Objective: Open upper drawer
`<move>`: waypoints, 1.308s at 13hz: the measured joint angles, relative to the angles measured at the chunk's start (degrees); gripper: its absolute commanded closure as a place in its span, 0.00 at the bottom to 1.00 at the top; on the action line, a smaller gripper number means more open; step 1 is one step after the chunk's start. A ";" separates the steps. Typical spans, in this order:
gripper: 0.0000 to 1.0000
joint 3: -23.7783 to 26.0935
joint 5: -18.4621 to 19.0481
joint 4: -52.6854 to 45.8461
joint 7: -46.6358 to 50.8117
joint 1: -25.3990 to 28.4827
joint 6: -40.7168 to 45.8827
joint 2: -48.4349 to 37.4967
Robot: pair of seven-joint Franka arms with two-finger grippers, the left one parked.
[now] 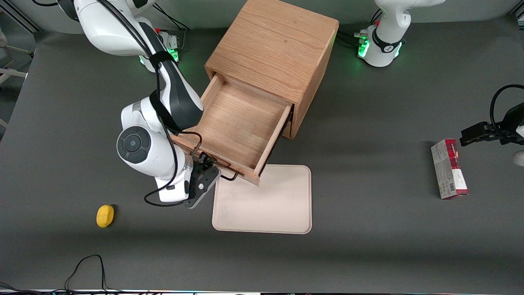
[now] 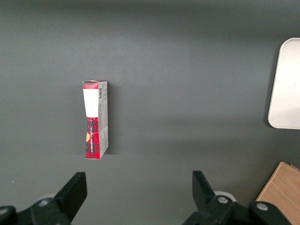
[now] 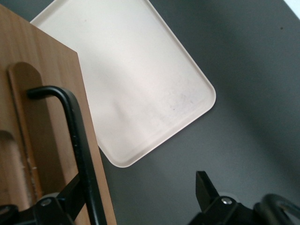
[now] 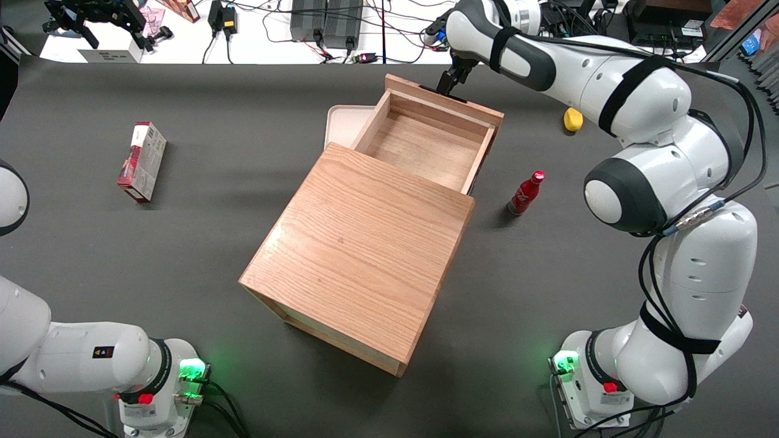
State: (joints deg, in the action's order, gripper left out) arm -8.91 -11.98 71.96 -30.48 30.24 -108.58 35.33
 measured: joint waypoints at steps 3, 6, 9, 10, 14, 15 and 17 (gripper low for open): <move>0.00 -0.40 0.10 -5.27 0.00 -0.03 5.26 -0.12; 0.00 -2.97 0.66 -10.80 0.04 -0.14 11.27 -1.01; 0.00 -5.82 0.72 -12.17 0.09 -0.64 15.77 -4.28; 0.00 -7.10 0.92 -12.19 0.12 -0.66 17.19 -5.36; 0.00 -12.80 3.00 -11.20 7.48 -0.80 21.43 -9.02; 0.00 -13.72 3.55 -10.10 9.47 -0.82 21.81 -10.09; 0.00 -15.60 3.89 -7.73 11.87 -0.86 21.91 -12.23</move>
State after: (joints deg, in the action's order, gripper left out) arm -24.51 -8.09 64.23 -18.61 29.37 -86.67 23.10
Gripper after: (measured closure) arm 0.000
